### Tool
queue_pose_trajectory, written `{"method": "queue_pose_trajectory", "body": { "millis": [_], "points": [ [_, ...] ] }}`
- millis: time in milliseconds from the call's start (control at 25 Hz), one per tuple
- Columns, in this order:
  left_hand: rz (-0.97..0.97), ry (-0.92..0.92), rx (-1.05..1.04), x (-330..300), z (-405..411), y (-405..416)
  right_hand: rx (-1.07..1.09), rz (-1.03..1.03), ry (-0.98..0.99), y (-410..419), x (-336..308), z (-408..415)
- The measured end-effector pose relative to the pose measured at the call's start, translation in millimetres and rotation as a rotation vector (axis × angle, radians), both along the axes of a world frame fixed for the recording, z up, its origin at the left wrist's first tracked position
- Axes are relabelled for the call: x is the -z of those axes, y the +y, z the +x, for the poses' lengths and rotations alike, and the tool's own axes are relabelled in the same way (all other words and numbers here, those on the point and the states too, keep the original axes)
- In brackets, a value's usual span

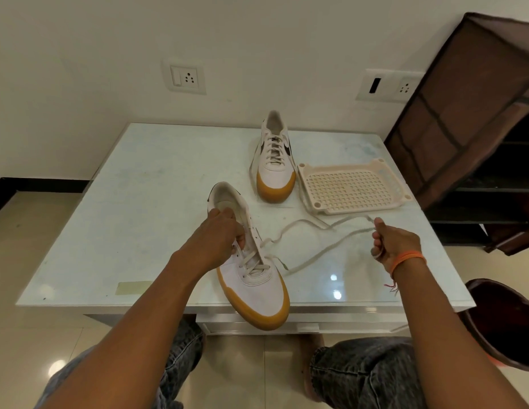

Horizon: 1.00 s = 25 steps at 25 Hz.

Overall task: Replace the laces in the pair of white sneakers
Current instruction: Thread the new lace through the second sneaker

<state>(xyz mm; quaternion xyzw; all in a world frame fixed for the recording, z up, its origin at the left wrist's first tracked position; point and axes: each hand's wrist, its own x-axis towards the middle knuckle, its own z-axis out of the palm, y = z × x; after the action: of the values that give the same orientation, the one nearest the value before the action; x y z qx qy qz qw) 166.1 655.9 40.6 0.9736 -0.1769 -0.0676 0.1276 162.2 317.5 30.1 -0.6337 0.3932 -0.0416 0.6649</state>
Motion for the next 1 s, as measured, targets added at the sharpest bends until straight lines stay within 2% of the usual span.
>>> {"method": "queue_pose_trajectory", "body": {
  "millis": [120,160,320,360,440,520,640,720,840,920,1000],
  "points": [
    [0.006,0.013,-0.018,-1,-1,-1,-0.054,-0.306,0.017,-8,-3,-4],
    [0.003,0.026,-0.021,-1,-1,-1,-0.096,-0.263,0.01,-8,-4,-4],
    [-0.037,0.084,-0.078,-2,0,1,-0.268,0.422,-0.106,14,-22,-8],
    [-0.078,0.068,-0.111,-4,0,-1,-0.306,0.527,-0.157,23,-27,-10],
    [-0.279,0.045,-0.206,-17,-8,-11,-0.373,0.648,-0.257,43,-38,-16],
    [-0.532,0.168,-0.245,-33,-20,-28,-0.442,0.643,-0.342,67,-43,-23],
    [-0.82,0.436,-0.181,-44,-43,-54,-0.44,0.412,-0.393,105,-43,-32],
    [-0.882,0.419,-0.211,-39,-48,-66,-0.358,0.346,-0.376,121,-38,-36],
    [-0.879,0.287,-0.348,-32,-44,-69,-0.239,0.44,-0.321,129,-31,-39],
    [-0.902,0.319,-0.408,-31,-40,-66,-0.236,0.454,-0.292,130,-28,-38],
    [-0.977,0.436,-0.435,-33,-39,-64,-0.239,0.453,-0.295,131,-27,-39]
  ]
}}
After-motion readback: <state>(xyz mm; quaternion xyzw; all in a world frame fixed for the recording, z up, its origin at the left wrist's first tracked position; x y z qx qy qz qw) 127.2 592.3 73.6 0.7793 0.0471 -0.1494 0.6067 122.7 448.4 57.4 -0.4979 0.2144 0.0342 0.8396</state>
